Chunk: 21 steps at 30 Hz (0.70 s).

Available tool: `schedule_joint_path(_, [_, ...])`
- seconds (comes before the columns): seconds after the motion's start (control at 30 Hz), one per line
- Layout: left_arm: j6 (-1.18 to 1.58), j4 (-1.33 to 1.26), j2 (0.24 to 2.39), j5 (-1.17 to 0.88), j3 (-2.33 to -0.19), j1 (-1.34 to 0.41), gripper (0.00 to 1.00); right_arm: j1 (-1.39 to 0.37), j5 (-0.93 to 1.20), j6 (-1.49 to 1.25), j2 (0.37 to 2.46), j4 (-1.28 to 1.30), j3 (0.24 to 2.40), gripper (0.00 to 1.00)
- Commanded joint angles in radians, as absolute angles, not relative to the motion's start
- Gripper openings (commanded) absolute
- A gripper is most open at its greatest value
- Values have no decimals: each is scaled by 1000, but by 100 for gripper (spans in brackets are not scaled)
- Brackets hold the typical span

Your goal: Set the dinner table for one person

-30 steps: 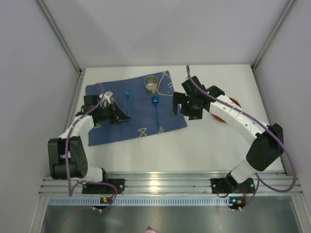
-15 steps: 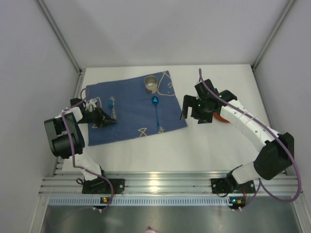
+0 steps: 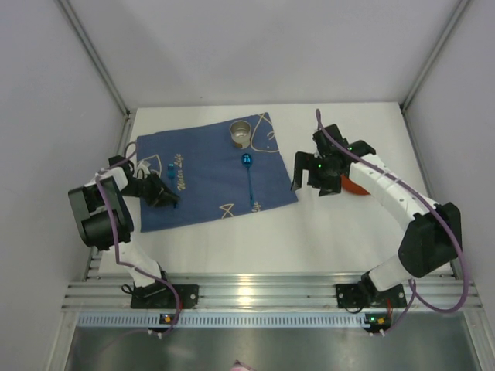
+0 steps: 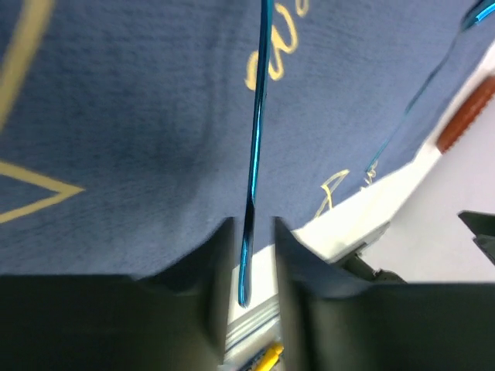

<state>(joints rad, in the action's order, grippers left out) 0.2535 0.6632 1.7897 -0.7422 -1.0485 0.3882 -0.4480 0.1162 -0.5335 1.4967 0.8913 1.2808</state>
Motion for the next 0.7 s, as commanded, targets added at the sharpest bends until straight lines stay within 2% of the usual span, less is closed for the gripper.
schedule_joint_path(0.0, [238, 730, 1790, -649, -1089, 391, 36, -426, 133, -505, 1514, 850, 1310, 100])
schedule_joint_path(0.1, [239, 788, 1761, -533, -1107, 393, 52, -416, 129, -502, 1523, 844, 1308, 100])
schedule_joint_path(0.2, [233, 848, 1738, -424, -1144, 391, 58, -400, 114, -492, 1535, 838, 1302, 100])
schedule_joint_path(0.37, [262, 902, 1675, -319, -1199, 391, 59, -332, 32, -468, 1565, 841, 1307, 100])
schedule_joint_path(0.47, [296, 894, 1600, -369, -1201, 390, 59, -261, -29, -451, 1597, 851, 1339, 100])
schedule_joint_path(0.57, [311, 871, 1519, -423, -1171, 380, 64, -218, -124, -431, 1673, 877, 1409, 100])
schedule_joint_path(0.67, [325, 847, 1438, -433, -1105, 364, 65, -192, -184, -413, 1803, 893, 1503, 100])
